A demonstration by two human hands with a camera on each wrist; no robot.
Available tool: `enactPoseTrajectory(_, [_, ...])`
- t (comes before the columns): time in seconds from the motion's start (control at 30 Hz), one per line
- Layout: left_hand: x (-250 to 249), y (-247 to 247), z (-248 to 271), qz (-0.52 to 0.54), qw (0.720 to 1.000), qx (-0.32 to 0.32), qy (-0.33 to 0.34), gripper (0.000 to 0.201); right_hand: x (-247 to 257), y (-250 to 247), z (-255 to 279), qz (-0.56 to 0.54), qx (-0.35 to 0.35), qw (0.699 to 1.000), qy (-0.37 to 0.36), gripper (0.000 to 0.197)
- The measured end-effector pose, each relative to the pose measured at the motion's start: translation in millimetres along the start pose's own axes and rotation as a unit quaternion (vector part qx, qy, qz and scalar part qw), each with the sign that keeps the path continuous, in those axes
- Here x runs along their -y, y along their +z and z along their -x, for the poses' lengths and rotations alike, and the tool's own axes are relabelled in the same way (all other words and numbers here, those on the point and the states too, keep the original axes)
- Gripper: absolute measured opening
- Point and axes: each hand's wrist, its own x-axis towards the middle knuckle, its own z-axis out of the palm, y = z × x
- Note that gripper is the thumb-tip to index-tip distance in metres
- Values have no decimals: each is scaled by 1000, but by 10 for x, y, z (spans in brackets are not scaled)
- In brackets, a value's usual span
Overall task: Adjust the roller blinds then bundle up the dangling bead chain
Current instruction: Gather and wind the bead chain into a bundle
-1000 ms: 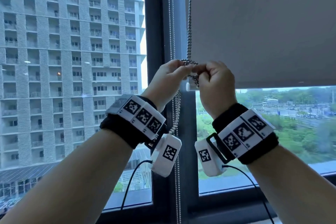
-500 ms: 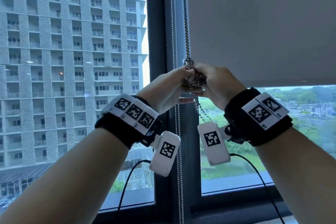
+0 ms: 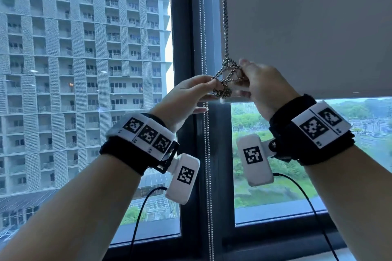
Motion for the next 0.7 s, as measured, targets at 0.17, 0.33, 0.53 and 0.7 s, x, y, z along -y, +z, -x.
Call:
enactPoseTrajectory(0.17, [-28,-80,-9,12,1000,-3,15,16,-66,-56,124,-176,50,983,-19,37])
enactPoseTrajectory(0.33, [-25,-81,6,38,998,49,23,23,-117,-47,221,-242,8,966,-93,31])
enactPoseTrajectory(0.53, [-23,-126,-15,124,990,28,56,21,-85,-87,163,-243,34,965,-95,16])
enactPoseTrajectory(0.7, [-16,-144,-38,158,984,22,85,8,-126,-31,149,-371,101,922,-36,17])
